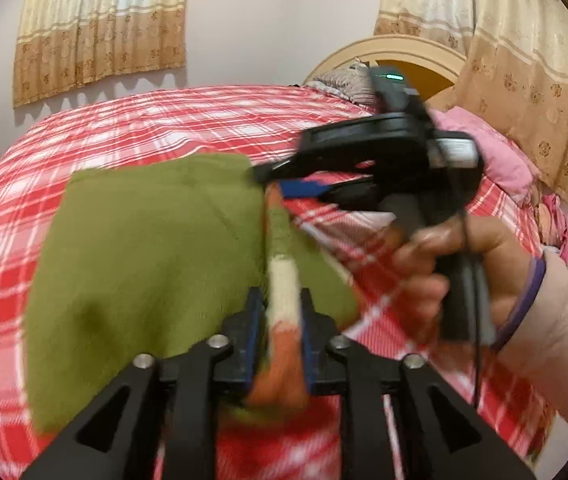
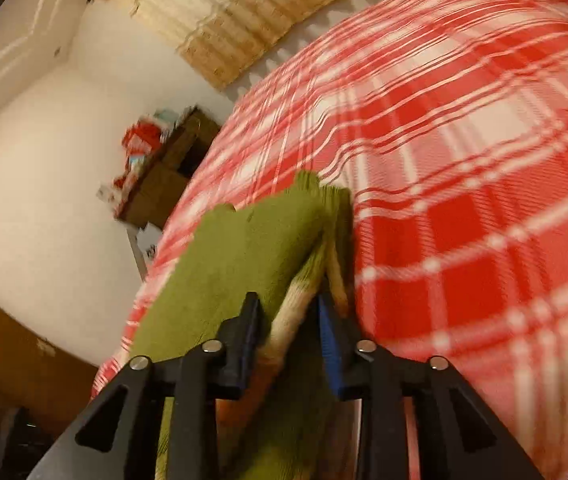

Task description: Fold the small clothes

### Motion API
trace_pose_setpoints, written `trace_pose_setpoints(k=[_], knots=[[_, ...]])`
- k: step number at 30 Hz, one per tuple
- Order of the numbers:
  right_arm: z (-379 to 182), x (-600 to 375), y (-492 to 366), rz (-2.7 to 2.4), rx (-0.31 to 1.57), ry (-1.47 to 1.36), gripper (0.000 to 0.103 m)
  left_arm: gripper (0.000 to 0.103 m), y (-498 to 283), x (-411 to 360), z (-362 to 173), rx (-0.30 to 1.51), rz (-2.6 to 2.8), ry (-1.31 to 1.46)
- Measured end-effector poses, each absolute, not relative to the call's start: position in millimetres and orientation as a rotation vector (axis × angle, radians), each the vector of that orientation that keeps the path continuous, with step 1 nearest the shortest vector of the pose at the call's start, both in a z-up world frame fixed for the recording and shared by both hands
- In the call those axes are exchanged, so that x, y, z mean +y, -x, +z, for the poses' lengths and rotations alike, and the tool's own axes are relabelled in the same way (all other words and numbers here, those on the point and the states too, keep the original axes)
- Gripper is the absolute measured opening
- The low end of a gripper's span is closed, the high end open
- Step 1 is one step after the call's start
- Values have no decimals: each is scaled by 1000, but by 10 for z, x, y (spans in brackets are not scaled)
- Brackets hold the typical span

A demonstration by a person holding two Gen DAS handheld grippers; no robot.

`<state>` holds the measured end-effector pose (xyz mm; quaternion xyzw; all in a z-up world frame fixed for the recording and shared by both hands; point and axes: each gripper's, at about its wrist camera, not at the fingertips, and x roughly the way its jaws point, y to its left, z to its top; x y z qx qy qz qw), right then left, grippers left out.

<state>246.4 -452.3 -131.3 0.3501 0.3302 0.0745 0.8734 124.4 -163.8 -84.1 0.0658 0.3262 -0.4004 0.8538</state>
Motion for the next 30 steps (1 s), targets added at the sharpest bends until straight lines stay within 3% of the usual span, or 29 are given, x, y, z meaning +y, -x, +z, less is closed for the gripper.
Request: trace_pose_setpoints(k=[1,5,13,14,16,19,23,30], knots=[[-1253,-4554,-2284,92,668,-731,34,37,-1198,-1529,-842,685,-850,-125],[-1086,-4460,-1815,83,615,-718,34,42,-1021,-1286,-820,649,-840,-141],[-868,-3839,-1447,188,628,-624,36,42,-1136,-968,-897,680,-699,-124],[-889,-3801,-1441,204,632,-637,39,42,-1156,-939,-908,683,-679,-122],[-963,-3707,-1454,224,663,-662,55,42,-1204,-869,-938,687,-631,-125],[-1029,-3613,-1439,168,686,-613,55,42,-1244,-809,-979,693,-608,-143],[-1075,-3749,-1562,100,692,-600,55,54,-1308,-724,-988,675,-582,-117],[-1085,-4035,-2296,36,735,-565,55,54,-1386,-610,-922,634,-546,-67]])
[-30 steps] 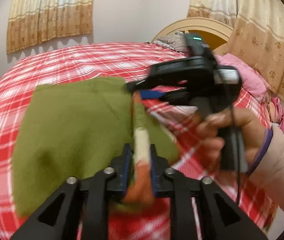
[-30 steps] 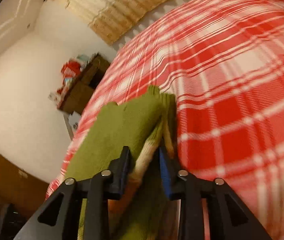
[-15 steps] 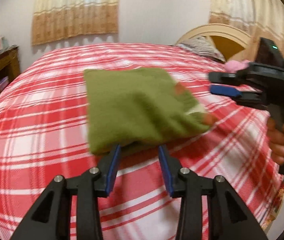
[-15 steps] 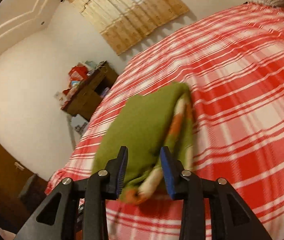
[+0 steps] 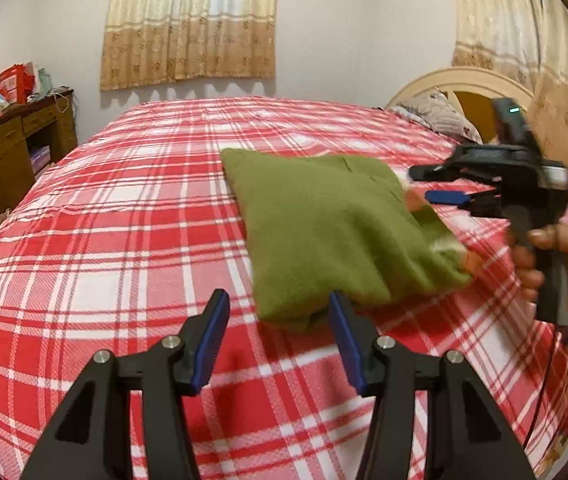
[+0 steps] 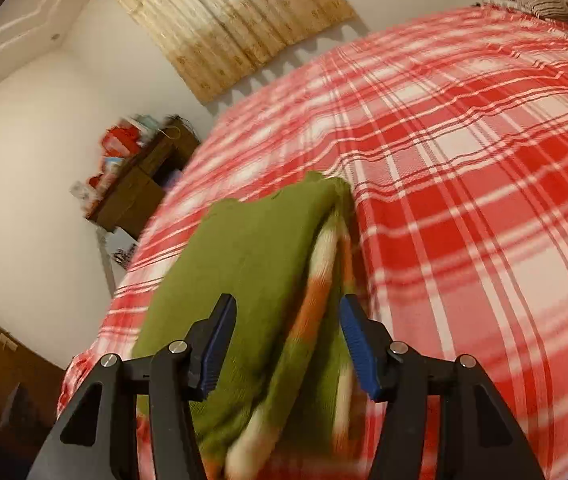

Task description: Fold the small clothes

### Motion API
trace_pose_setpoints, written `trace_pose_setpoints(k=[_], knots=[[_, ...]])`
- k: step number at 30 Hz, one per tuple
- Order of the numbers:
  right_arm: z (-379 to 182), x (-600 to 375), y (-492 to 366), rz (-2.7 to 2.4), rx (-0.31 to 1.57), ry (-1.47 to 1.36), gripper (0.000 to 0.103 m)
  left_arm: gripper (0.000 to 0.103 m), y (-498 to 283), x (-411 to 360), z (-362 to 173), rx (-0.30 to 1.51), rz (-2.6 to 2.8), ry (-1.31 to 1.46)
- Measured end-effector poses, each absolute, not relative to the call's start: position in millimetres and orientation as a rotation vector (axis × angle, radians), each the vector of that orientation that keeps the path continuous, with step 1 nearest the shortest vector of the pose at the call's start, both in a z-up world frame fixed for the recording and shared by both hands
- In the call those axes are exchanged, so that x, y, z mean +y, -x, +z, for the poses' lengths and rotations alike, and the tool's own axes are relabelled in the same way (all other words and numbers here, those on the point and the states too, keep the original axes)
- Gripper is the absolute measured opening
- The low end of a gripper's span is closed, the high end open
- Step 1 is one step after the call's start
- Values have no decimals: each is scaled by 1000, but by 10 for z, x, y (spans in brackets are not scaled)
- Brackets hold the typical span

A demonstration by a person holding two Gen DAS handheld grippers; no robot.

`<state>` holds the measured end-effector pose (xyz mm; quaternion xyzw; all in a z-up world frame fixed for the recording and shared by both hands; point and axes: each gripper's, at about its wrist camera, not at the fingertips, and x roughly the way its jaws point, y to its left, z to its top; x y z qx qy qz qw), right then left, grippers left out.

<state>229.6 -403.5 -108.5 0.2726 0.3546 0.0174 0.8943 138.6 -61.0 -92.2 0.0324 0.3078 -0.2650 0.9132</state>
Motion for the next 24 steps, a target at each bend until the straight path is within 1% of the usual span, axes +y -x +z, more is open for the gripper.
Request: trace_pose_setpoints(k=[3,5,6,8,9,10,11,15,18,19,23,24], knots=[[-1118,-3948,-2584,59,761,-514,55,56,-1503,-602,-862,605,-507,-43],[-1128,-3862,-2714,50,768,-447,55,68,-1599,-581,-835,593,-489,-8],[-1137,-3830,-2765,44,770,-419,55,70,-1673,-574,-837,593,-481,20],[-1142,-3785,-2871,15,770,-344,55,70,-1773,-599,-873,606,-473,38],[-1130,-3744,-2910,-10,763,-277,52,70,-1831,-628,-909,618,-466,38],[-1122,-3697,-2929,-14,762,-230,24,70,-1860,-651,-931,625,-464,38],[-1117,-3674,-2965,5,767,-209,12,71,-1882,-674,-961,632,-464,39],[-957,-3587,-2995,22,705,-87,12,71,-1874,-744,-1052,654,-478,37],[-891,-3695,-3133,25,689,-102,12,72,-1867,-810,-1073,672,-503,43],[-912,-3758,-3206,26,699,-120,12,74,-1867,-848,-1078,675,-511,33],[-1197,-3916,-3418,29,776,-123,13,76,-1842,-1028,-1096,681,-512,-35],[-1218,-3968,-3384,35,768,-142,17,77,-1845,-1070,-1116,692,-506,-53]])
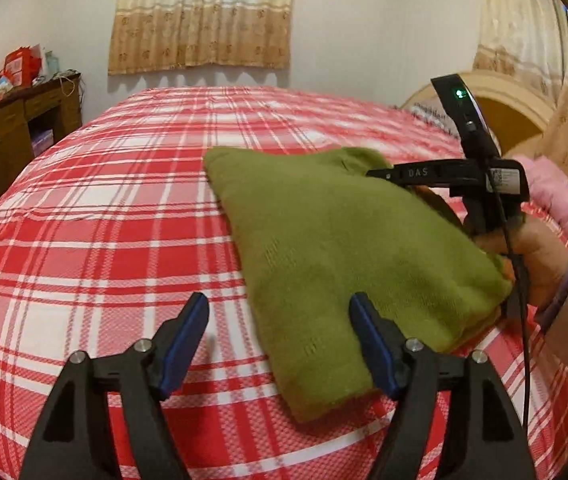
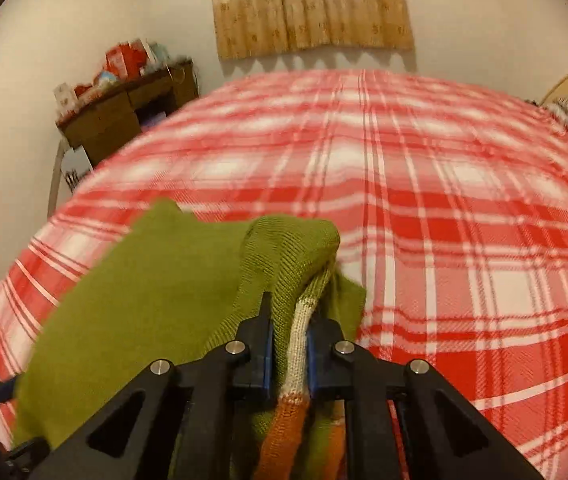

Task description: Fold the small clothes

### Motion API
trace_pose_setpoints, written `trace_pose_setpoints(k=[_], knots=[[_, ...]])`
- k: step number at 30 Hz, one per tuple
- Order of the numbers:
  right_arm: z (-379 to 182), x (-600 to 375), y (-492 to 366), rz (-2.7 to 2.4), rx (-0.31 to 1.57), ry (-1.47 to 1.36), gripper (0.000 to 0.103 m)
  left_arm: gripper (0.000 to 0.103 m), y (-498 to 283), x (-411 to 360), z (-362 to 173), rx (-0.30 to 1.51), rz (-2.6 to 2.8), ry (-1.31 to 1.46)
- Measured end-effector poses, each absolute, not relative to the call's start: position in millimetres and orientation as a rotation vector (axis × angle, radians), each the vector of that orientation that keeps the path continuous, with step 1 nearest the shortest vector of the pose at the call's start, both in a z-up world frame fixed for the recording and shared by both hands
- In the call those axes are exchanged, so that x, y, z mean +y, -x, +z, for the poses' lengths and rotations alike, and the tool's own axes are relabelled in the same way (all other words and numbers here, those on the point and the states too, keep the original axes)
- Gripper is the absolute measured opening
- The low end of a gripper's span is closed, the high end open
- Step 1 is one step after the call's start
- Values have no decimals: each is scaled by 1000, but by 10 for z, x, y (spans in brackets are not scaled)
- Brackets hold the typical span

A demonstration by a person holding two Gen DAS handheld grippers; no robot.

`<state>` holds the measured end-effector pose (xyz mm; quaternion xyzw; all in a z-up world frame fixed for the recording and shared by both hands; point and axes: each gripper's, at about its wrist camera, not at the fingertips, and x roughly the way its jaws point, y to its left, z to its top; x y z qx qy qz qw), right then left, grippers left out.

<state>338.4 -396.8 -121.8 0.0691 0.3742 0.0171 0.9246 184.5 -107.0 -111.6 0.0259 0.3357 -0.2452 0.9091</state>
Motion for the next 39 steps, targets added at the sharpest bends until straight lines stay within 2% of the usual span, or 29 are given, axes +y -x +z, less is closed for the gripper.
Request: trace_pose_setpoints(k=[2,3,4,8,11,18,21,23,24,25,29,33,35,38,39], knots=[[-1168,-4040,-3292,4,767,-166,31,79,-1852,-1092,-1140,704,-496,-69],[-1123,-4078,-3229,-24,765,-171,42,81,-1862,-1079,-1137,706,-494,-64],[-1030,-4163,-3093,-48,747,-193,45,85,-1882,-1053,-1148,716,-487,-50],[-741,-4213,-2574,44,674,-296,45,94,-1962,-951,-1212,768,-481,25],[-672,-3943,-2180,204,663,-268,45,96,-1966,-945,-1252,783,-493,57],[-1236,-3518,-1906,230,839,-131,45,103,-1936,-969,-1264,783,-461,40],[-1306,-3538,-1885,204,819,-147,44,103,-1932,-982,-1271,783,-451,27],[-1289,-3564,-1887,206,824,-184,18,103,-1924,-990,-1275,782,-446,22],[-1283,-3564,-1865,217,820,-203,11,103,-1926,-992,-1273,782,-444,21],[-1224,-3558,-1814,211,792,-202,10,103,-1939,-988,-1270,782,-443,22],[-1069,-3655,-1596,142,706,-238,9,103,-1914,-932,-1264,772,-496,59],[-1360,-3750,-1569,50,775,-252,9,103,-1877,-926,-1269,774,-533,67],[-1379,-3859,-1541,62,746,-328,9,103,-1865,-974,-1270,775,-515,36],[-1354,-4026,-1538,87,748,-489,16,103,-1857,-1031,-1271,778,-491,-1],[-1289,-4038,-1504,64,738,-496,22,103,-1855,-1024,-1269,777,-491,1]])
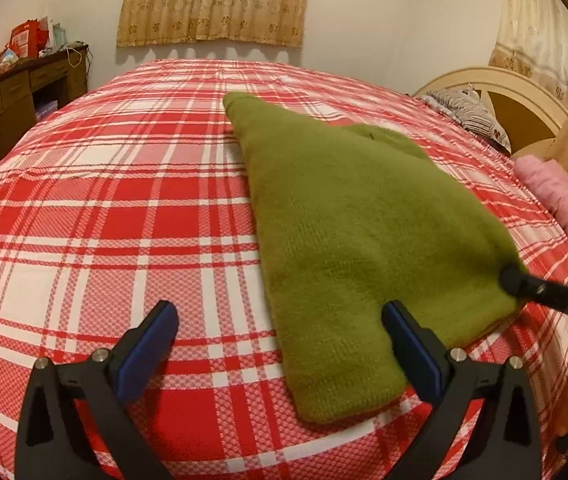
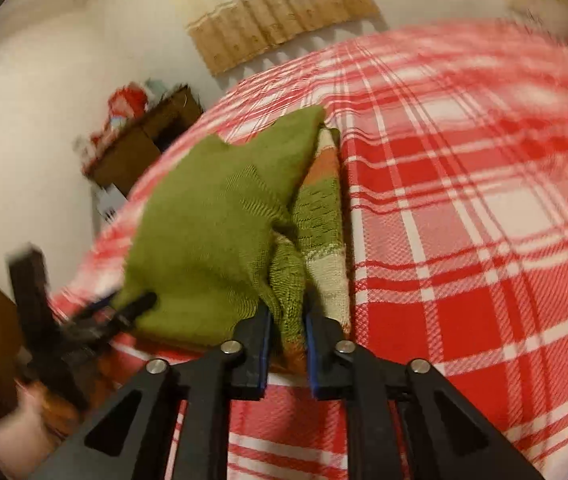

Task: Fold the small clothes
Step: 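Hold the folded edge down on the bundle with the right gripper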

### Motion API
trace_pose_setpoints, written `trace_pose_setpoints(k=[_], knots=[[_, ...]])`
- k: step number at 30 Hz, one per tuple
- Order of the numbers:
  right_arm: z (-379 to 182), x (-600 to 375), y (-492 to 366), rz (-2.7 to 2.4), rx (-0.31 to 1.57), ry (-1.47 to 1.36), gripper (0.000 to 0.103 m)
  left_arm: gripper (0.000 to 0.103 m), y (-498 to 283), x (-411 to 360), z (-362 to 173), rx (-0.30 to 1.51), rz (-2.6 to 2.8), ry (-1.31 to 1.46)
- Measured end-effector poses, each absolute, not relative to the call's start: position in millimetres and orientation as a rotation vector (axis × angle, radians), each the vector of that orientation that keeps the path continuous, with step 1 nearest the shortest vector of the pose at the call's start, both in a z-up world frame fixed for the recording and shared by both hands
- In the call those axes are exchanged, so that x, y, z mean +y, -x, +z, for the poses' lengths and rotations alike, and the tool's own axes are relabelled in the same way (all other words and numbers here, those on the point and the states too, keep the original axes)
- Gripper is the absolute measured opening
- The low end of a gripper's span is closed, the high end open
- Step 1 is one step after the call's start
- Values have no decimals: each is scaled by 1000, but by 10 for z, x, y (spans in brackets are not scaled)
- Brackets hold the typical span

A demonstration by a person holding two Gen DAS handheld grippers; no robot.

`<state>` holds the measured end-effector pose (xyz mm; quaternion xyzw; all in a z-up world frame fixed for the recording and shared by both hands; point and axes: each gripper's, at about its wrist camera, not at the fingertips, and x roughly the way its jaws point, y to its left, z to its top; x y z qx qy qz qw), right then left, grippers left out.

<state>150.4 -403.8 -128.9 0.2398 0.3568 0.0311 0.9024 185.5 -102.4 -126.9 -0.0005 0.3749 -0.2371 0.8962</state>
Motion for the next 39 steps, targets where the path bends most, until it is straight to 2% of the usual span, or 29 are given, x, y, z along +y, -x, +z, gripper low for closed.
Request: trace_pose_setpoints(k=[1,2,5,7,8,9,10,13,15,25,29,39], knots=[[-1198,-4016,-1471,30,713,-469,30,103,-1860,-1014,-1273,777,-493,7],[-1106,-3984,-1432,-7,681,-431,33,103,-1864,-1002,-1276,779,-494,13],[-783,-3820,-1333,-113,560,-313,35,103,-1859,-985,-1284,780,-491,15],[-668,-3691,-1444,-65,550,-250,35,103,-1861,-997,-1280,779,-486,9],[-655,-3581,-1546,-30,568,-211,32,103,-1861,-995,-1280,779,-486,9],[-661,-3489,-1652,8,587,-185,14,103,-1870,-996,-1282,780,-487,10],[-719,-3385,-1795,49,625,-172,5,103,-1869,-1001,-1281,780,-487,11],[-1007,-3347,-2144,0,741,-180,5,103,-1873,-1004,-1282,780,-484,6],[-1214,-3443,-2294,-20,783,-205,0,103,-1873,-1017,-1285,780,-478,-3],[-1272,-3606,-2374,-36,705,-315,0,103,-1872,-1066,-1297,779,-465,-25],[-1229,-3694,-2192,-31,692,-430,0,103,-1870,-1057,-1299,779,-469,-19],[-1062,-3900,-1730,-94,662,-414,3,103,-1867,-928,-1274,784,-502,36]])
